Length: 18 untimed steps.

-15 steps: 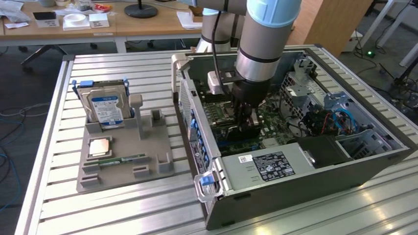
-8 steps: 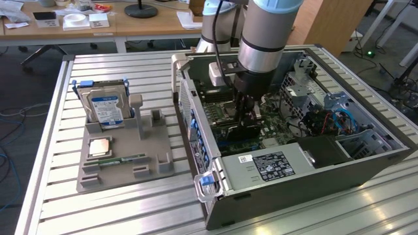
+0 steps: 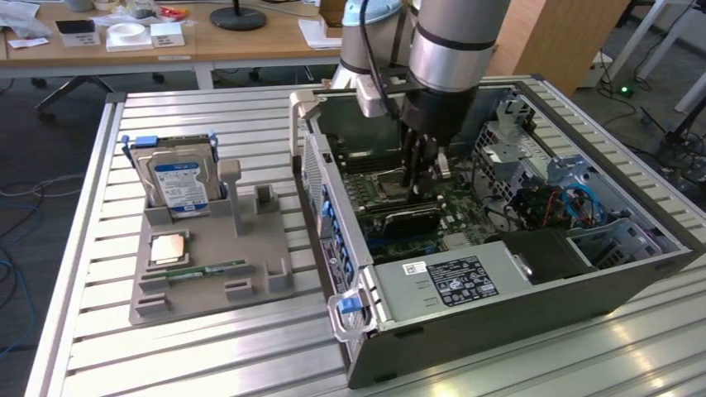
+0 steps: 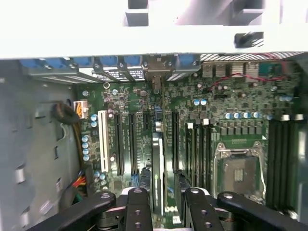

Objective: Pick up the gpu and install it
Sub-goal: 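Insert the gpu into the slot, then press down on the gpu until it lock into place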

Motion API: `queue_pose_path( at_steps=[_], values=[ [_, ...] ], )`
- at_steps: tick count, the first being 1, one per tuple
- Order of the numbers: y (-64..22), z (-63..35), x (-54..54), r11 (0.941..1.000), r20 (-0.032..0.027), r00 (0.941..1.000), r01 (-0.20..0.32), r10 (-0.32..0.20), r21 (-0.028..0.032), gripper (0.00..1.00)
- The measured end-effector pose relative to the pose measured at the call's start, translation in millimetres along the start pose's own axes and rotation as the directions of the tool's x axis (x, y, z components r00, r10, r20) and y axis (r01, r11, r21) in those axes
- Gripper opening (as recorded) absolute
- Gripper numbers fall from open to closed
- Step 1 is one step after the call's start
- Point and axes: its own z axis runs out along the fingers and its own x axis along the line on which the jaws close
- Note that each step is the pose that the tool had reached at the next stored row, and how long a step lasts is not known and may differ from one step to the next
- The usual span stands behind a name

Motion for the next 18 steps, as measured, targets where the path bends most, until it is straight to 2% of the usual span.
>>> queue_pose_path(
  at_steps=[5,8,18],
  values=[
    [-0.8,-22.1,-0.5,1.0000,-0.0002,1.0000,0.000,0.000,0.0000,0.34],
    [-1.1,-30.0,-0.7,1.0000,-0.0002,1.0000,0.000,0.000,0.0000,0.34],
    [-1.1,-30.4,-0.7,1.0000,-0.0002,1.0000,0.000,0.000,0.0000,0.34]
  ],
)
